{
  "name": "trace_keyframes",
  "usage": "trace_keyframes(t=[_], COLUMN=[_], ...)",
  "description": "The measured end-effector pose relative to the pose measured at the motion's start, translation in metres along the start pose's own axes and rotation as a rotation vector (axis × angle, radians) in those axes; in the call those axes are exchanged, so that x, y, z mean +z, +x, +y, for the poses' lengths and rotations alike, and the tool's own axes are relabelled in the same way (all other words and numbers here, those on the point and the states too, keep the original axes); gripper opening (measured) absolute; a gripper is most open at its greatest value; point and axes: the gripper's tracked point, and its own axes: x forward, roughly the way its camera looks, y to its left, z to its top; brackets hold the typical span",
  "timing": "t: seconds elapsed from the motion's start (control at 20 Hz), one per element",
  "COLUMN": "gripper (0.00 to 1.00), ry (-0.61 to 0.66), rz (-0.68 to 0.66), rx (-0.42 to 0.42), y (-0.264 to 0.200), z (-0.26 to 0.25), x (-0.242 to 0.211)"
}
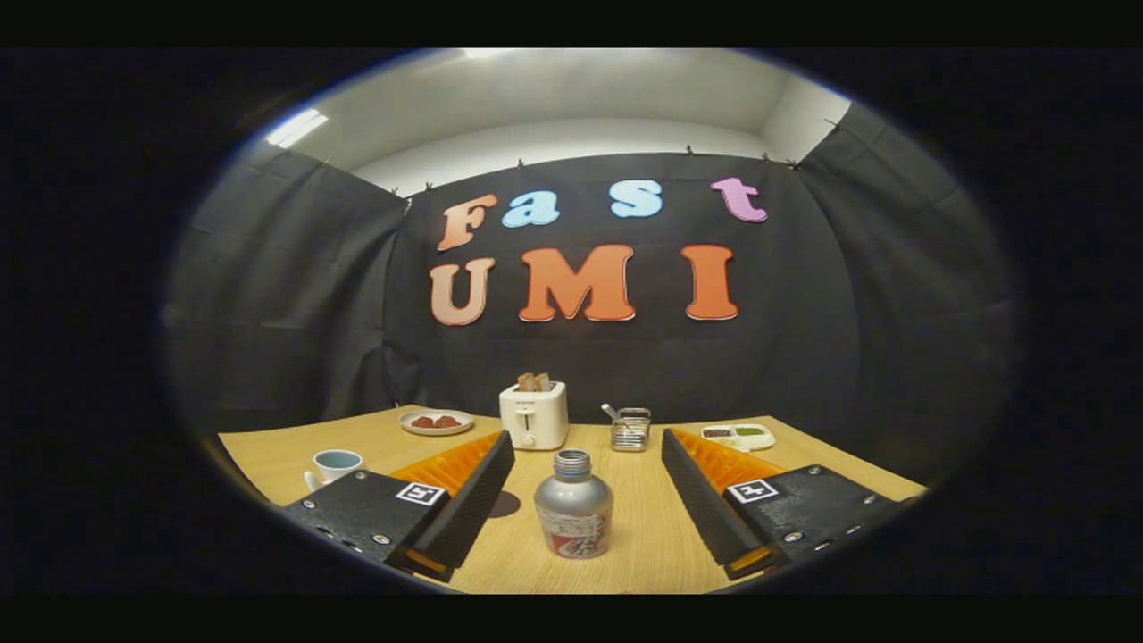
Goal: Take the bottle from table, then pour the juice into the cup, finally place the bottle on the coaster
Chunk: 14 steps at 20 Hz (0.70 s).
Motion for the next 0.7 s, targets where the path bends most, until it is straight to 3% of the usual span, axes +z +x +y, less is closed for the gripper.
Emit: trace_keyframes(t=[0.7], gripper=[0.99], ry=[0.027], rz=[0.236], rx=[0.032], y=[0.022], z=[0.013], x=[-0.11])
